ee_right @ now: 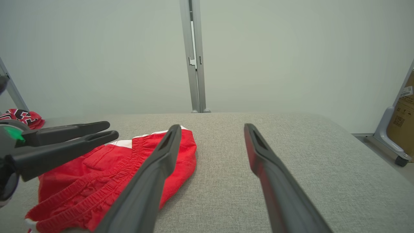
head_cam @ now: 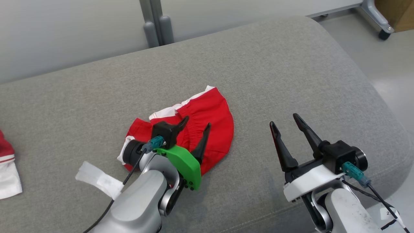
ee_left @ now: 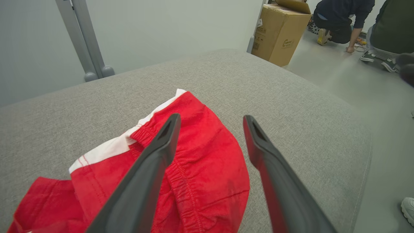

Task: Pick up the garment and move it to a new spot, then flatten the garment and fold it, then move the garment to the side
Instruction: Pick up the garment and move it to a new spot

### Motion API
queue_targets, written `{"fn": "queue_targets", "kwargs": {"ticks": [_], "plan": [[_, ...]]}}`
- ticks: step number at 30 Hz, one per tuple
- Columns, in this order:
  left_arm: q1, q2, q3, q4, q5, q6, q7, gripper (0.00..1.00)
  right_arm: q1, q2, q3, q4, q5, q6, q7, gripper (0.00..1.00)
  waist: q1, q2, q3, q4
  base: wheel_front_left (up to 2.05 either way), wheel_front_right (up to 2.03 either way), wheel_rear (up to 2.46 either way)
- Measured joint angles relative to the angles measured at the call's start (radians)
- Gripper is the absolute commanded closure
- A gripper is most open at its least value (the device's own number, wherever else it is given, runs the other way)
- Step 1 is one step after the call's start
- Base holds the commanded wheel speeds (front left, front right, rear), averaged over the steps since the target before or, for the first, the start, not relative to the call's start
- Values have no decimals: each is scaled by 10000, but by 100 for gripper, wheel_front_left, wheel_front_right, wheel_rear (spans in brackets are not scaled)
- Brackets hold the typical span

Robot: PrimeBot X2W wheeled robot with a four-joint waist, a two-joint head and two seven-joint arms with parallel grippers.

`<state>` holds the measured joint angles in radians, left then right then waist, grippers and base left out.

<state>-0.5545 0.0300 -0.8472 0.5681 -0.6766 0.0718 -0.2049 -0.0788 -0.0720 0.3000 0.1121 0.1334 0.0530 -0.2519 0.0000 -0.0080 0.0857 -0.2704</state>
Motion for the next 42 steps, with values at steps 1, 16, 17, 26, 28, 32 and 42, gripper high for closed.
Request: {"fn": "queue_targets", "kwargs": {"ticks": [1, 16, 17, 26, 28, 32, 42], "plan": [[133, 4, 42, 54, 23, 33, -44, 0, 0, -4, 54, 81, 0, 63, 0, 0, 0, 0, -38, 123, 0, 0, 0], [1715, 318, 1018, 134, 125, 445, -384, 0, 21, -25, 1935, 1572, -17, 612, 61, 0, 0, 0, -621, 2084, 0, 0, 0], [1778, 328, 1070, 61, 127, 445, -387, 0, 20, -15, 2100, 1705, -17, 614, 111, 0, 0, 0, -650, 2223, 0, 0, 0], [2078, 410, 1313, -372, 495, 491, -437, 0, -337, -21, 3219, 2886, -305, 702, 430, 0, 0, 0, -816, 3448, 0, 0, 0], [2085, 408, 1302, -502, 617, 491, -437, 0, -586, -73, 3335, 3064, -458, 704, 508, 0, 0, 0, -832, 3723, 0, 0, 0], [2090, 374, 1273, -800, 677, 491, -437, 0, -972, -265, 3526, 3496, -740, 704, 780, 0, 0, 0, -827, 4266, 0, 0, 0], [2212, 272, 1448, -1413, 834, 512, -439, 0, -1667, -508, 4077, 4502, -746, 715, 1490, 0, 0, 0, -577, 5358, 0, 0, 0]]}}
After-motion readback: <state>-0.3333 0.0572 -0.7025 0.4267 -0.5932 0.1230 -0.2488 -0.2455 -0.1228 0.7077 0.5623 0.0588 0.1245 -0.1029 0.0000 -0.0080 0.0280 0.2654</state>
